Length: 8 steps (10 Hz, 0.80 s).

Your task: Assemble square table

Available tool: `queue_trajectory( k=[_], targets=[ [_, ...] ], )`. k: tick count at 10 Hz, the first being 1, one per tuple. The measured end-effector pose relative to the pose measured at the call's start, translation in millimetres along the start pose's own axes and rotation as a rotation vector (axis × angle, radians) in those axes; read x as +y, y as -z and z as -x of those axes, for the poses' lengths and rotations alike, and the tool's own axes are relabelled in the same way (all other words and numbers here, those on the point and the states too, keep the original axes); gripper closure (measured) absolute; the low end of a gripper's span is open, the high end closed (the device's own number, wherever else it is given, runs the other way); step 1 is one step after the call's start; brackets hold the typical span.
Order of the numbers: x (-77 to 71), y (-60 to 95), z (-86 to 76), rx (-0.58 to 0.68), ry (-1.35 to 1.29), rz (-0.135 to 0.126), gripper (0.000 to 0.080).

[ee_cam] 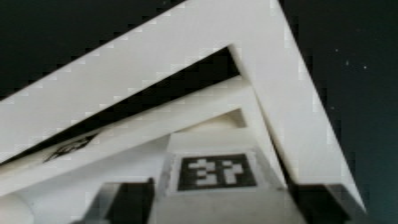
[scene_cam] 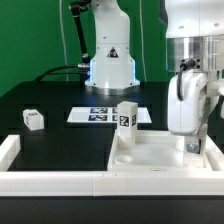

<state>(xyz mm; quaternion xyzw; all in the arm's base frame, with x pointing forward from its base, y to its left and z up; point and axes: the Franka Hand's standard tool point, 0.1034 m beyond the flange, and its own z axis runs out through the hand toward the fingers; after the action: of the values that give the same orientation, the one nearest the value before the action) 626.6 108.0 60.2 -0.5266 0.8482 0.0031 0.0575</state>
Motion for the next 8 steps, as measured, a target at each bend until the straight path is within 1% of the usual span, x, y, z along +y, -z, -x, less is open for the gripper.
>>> queue_trajectory(
  k=[1, 2, 3, 4, 5, 7, 8],
  targets=[
    [-1.3, 2.7, -0.6, -0.002, 0.029, -0.004, 0.0255],
    [-0.8, 18.3, -5.0, -0.017, 0.077, -0.01, 0.0169],
    [2.2, 34.9, -14.9, -0.031, 0.099, -0.013, 0.0155],
    [-2.9, 53.1, -24.1, -0.043, 0.157, -0.021, 0.0155],
    [-10.6, 72.0, -31.3, -0.057, 0.16, -0.037, 0.0151],
    [-7.5, 62.6, -31.0, -0.046, 0.159, -0.034, 0.0151],
    [-8.6, 63.9, -31.2, -0.047, 0.158, -0.036, 0.0151]
  ],
)
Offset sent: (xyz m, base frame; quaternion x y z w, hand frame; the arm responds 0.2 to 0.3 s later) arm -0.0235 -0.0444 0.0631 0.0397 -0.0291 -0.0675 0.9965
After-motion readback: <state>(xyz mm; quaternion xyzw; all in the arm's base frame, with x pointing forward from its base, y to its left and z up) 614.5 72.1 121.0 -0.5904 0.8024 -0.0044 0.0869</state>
